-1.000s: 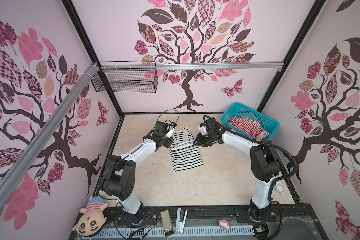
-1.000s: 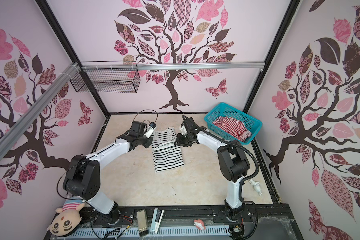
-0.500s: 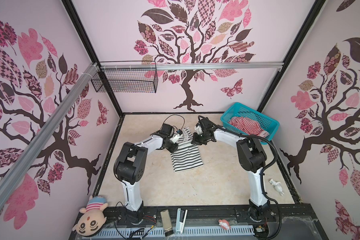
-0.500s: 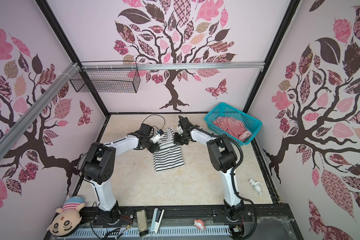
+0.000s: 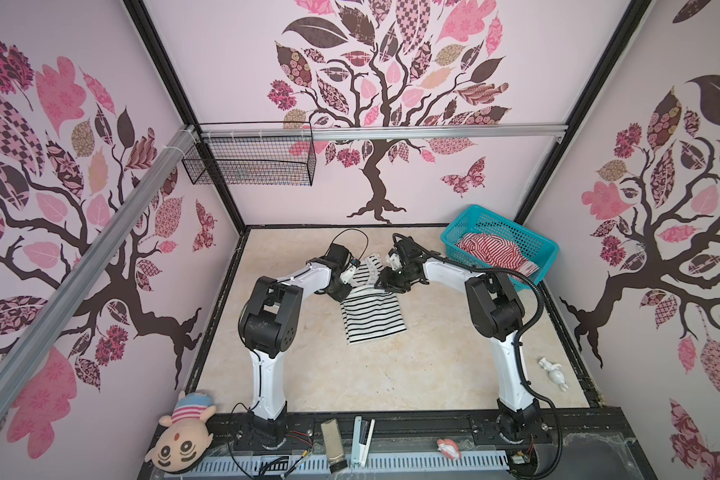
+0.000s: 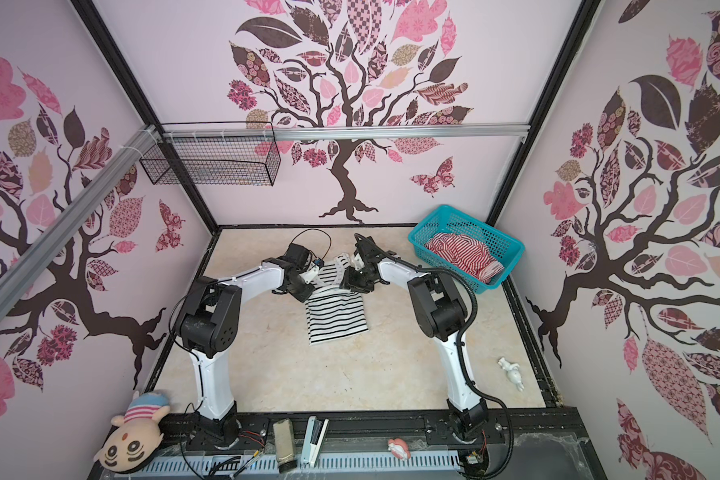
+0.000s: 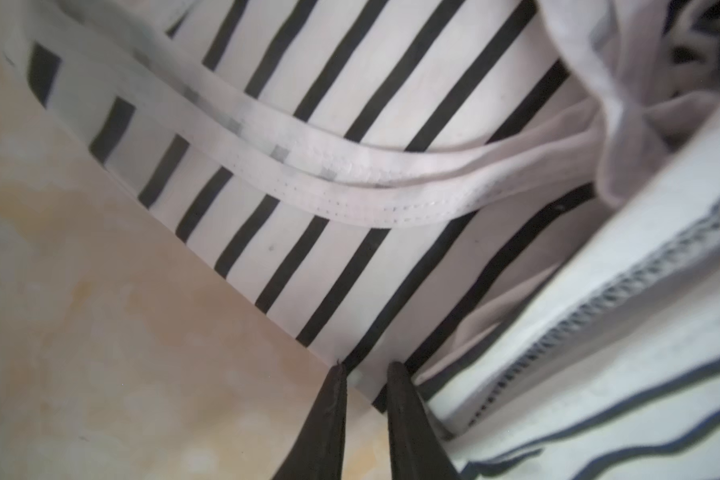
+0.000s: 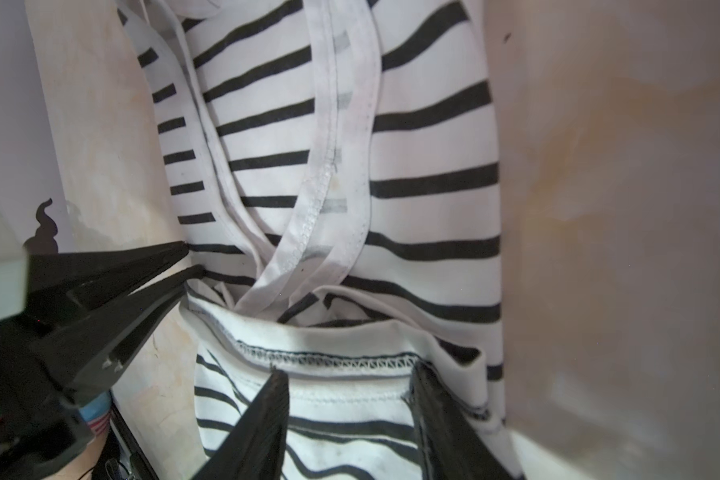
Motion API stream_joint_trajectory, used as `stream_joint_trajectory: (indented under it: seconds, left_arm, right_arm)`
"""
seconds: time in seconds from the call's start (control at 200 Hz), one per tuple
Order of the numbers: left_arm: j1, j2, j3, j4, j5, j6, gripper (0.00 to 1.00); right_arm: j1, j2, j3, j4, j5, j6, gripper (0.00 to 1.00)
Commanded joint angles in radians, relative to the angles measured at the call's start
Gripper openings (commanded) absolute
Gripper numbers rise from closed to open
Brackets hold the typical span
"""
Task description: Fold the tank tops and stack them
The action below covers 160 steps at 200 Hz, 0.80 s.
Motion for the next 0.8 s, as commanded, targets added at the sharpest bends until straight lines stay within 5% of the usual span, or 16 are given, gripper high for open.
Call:
stream_joint_trajectory:
  seconds: [0.0, 0.125, 0.27, 0.45, 0.795]
  left_arm:
    - [-0.002, 0.014, 0.002, -0.053, -0.072, 0.003, 0.22]
    - [0.000, -0.045, -0.040, -0.020, -0.129, -0.014, 0.22]
    - [-0.010, -0.252, -0.194, 0.045, 0.043, 0.011, 0.28]
    - [-0.121, -0.473, -0.402, 0.095, 0.071, 0.080, 0.39]
    - [-0.197, -0.642, -0.617, 0.159, 0.186, 0.143, 0.61]
  right_arm:
    - [-0.001, -0.172, -0.050, -0.007, -0.011, 0.007, 0.54]
    - [-0.001, -0.327, -0.173, -0.001, 0.017, 0.018, 0.59]
    - [-0.001, -0.466, -0.381, 0.034, 0.034, 0.043, 0.70]
    - [0.003, -0.607, -0.653, 0.157, 0.013, 0.119, 0.77]
    - [0.036, -0.655, -0.877, 0.353, -0.065, 0.239, 0.77]
